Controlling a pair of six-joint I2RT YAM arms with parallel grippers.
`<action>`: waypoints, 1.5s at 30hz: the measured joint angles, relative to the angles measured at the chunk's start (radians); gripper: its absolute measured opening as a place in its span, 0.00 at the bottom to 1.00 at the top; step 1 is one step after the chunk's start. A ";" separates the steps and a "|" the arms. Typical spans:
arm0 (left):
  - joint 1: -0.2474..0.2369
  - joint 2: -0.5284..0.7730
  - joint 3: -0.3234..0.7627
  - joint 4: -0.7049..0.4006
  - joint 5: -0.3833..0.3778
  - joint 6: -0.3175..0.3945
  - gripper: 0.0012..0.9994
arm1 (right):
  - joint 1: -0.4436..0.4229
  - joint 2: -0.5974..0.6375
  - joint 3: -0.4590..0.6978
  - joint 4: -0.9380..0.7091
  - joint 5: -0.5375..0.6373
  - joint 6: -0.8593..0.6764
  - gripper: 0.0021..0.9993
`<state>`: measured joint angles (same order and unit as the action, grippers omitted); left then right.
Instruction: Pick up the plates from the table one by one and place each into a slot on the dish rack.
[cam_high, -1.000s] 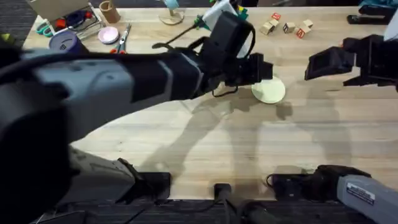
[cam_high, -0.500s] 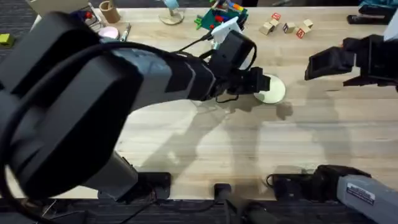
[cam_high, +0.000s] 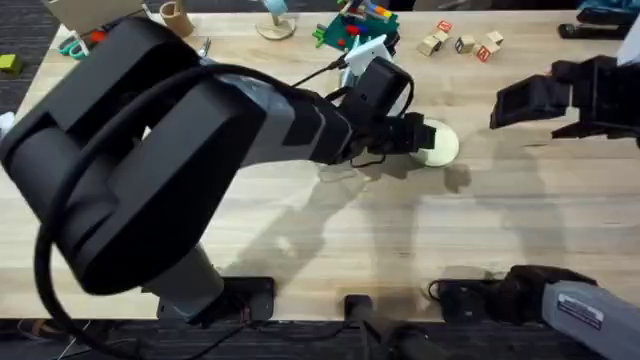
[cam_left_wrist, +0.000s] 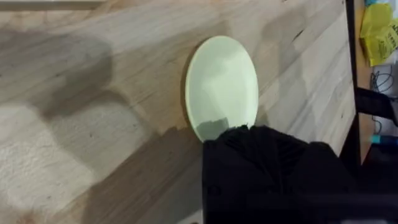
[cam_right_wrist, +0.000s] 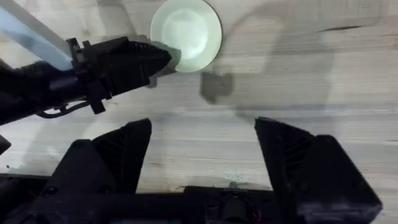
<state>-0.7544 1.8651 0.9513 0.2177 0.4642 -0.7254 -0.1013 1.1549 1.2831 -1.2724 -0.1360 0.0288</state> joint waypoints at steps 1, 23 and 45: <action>0.000 0.001 0.000 0.005 -0.001 0.000 0.04 | 0.000 0.000 0.000 0.000 0.000 0.000 1.00; 0.026 0.063 0.005 0.056 -0.013 -0.024 0.04 | 0.000 0.000 0.000 -0.005 0.000 0.000 1.00; 0.027 0.097 0.020 0.072 -0.008 -0.084 0.04 | 0.000 0.000 0.000 -0.011 0.000 0.000 1.00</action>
<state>-0.7277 1.9625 0.9716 0.2899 0.4559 -0.8093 -0.1013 1.1549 1.2827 -1.2833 -0.1360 0.0288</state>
